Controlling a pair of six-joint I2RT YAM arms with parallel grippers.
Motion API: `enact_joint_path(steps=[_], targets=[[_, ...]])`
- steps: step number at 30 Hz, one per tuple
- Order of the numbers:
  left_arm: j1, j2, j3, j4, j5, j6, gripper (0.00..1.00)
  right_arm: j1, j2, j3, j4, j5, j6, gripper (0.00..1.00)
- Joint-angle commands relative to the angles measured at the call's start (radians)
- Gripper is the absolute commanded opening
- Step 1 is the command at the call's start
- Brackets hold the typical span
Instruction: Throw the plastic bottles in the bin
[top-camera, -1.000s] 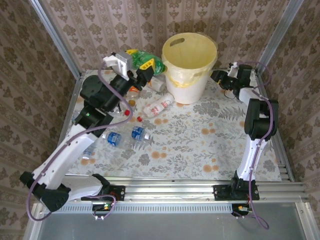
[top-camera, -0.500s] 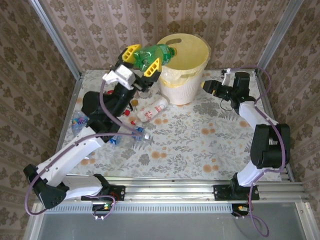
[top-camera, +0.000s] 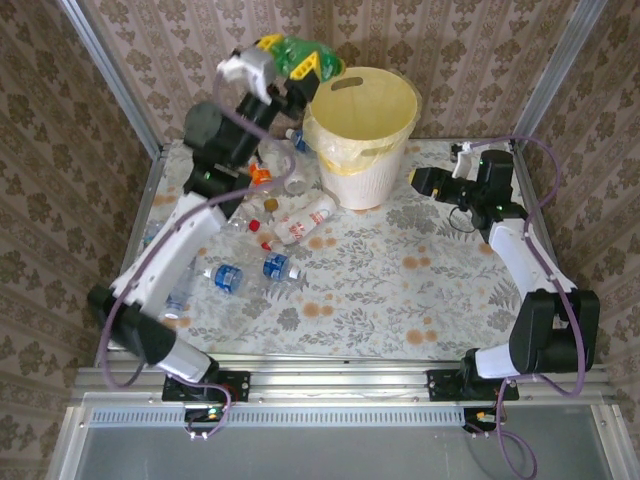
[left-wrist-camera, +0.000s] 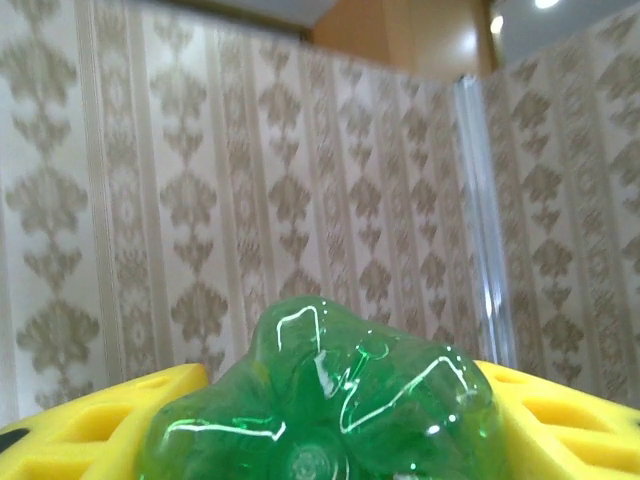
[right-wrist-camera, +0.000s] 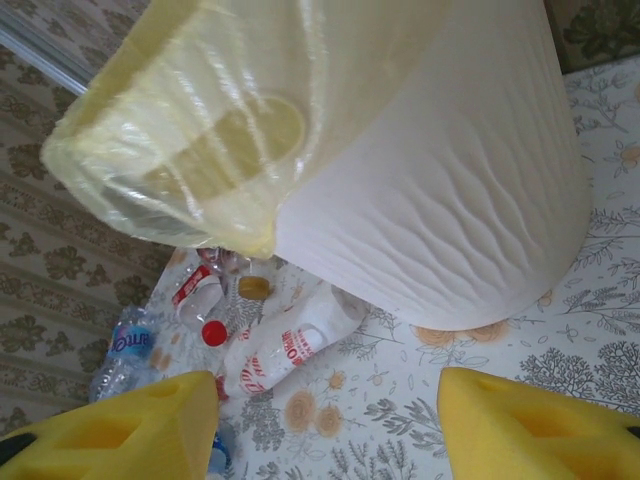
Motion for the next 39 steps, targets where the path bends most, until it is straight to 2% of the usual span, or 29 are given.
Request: enact_joint_path(steps=[1,2,4,11,16,23,27,32,36,39], targets=[[0.044,0.144,0.167,-0.3,0.102,-0.176,0.96,-0.001,-0.051,-0.01,-0.055,-0.004,-0.054,0.63],[0.053,0.168,0.2,-0.316,0.132,-0.211,1.0,-0.002,-0.053,0.004,-0.092,-0.012,-0.073,0.64],[0.051,0.16,0.209,-0.288,0.181,-0.238,1.0,-0.002,-0.06,0.011,-0.13,-0.015,-0.092,0.64],[0.037,-0.119,0.177,-0.43,0.039,-0.156,1.0,-0.001,-0.103,-0.035,-0.089,-0.039,-0.051,0.66],[0.035,-0.342,0.017,-0.486,-0.015,-0.143,1.0,0.0,-0.106,-0.067,-0.09,-0.037,-0.051,0.66],[0.035,-0.622,-0.266,-0.561,-0.154,-0.135,1.0,0.005,-0.111,-0.081,-0.104,-0.041,-0.03,0.66],[0.036,-0.708,-0.312,-0.798,-0.243,-0.125,1.0,0.043,-0.114,-0.08,-0.148,-0.039,-0.049,0.7],[0.037,-0.786,-0.427,-1.013,-0.303,-0.157,1.0,0.13,-0.107,-0.092,-0.202,0.0,-0.049,0.8],[0.037,-0.807,-0.542,-1.033,-0.238,-0.152,1.0,0.195,-0.106,-0.131,-0.197,0.059,0.014,0.93],[0.037,-0.752,-0.579,-1.049,-0.199,-0.12,1.0,0.213,-0.113,-0.177,-0.15,0.059,0.076,0.99]])
